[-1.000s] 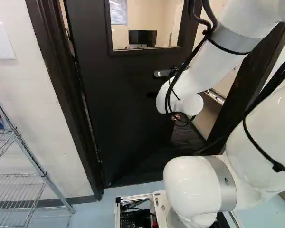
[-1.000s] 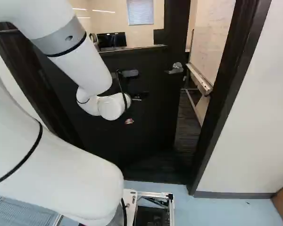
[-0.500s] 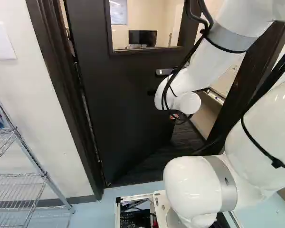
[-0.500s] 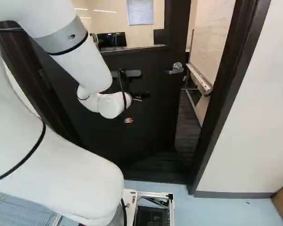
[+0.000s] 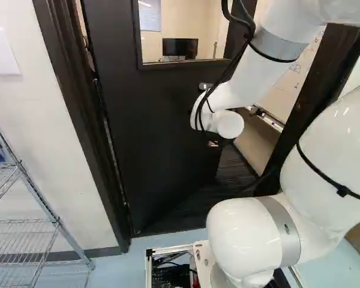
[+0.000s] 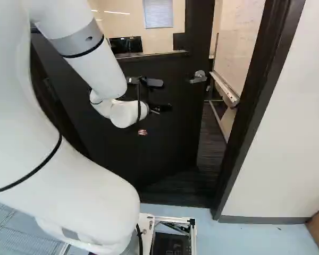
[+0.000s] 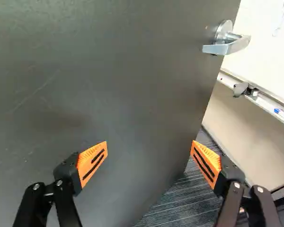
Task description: Open the door and move inside
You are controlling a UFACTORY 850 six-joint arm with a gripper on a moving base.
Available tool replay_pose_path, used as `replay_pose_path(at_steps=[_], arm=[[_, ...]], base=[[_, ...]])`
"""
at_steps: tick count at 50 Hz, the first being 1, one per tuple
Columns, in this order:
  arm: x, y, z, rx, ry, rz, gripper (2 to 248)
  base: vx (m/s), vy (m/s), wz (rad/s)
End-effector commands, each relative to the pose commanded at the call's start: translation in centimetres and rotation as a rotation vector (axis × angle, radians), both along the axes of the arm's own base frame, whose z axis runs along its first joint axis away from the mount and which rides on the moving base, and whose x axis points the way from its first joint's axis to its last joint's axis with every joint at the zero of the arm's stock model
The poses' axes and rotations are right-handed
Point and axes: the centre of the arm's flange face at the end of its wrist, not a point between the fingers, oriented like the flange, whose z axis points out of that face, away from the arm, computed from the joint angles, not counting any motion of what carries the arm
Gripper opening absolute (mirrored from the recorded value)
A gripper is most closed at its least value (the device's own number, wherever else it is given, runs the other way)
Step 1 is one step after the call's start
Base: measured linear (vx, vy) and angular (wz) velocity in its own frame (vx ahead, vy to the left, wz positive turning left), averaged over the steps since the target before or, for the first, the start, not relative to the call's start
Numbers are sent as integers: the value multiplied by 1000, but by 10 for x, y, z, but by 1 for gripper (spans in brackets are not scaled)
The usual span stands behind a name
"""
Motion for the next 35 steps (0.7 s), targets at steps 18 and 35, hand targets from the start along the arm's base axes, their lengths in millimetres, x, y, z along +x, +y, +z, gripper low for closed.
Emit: replay_pose_path(at_steps=[18,35], arm=[[18,9,1,25,2,-13,247],[35,21,1,25,3,16,247]], base=[[0,0,0],[0,0,0]])
